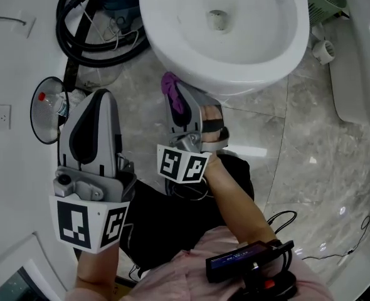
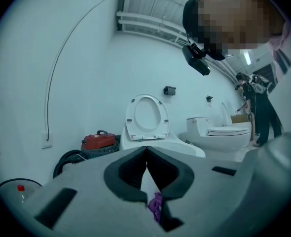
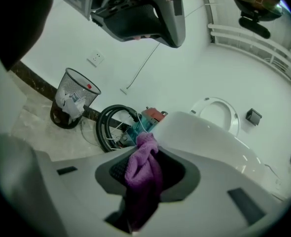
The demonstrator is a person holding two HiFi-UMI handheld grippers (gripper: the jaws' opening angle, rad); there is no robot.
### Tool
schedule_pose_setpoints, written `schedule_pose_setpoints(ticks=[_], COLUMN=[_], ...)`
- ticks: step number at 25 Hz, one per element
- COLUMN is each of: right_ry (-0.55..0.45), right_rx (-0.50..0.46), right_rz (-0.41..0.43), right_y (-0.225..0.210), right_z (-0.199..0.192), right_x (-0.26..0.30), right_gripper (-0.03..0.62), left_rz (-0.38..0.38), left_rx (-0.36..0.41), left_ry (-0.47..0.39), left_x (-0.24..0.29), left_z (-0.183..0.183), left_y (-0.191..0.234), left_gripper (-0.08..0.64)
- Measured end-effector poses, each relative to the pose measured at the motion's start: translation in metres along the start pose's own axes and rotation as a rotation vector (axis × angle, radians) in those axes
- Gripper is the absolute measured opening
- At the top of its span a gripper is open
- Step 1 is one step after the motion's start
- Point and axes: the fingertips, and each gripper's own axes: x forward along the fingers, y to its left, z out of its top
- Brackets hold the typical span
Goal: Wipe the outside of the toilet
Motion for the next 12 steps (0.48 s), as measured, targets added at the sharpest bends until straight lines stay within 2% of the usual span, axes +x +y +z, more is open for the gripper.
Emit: schedule_pose_setpoints(ticks=[12], right_ry=[-0.022], right_rx=[-0.027], right_rz=[0.027], right_y=[-0.017], right_z=[-0.027], right_x=[-0.032], right_gripper=[0.106], left_rz=[-0.038], left_rx=[0.004], left_ry=[0.007], left_x=[0.013], left_z=[-0.001], left_y=[-0.026], left_gripper=[0.008])
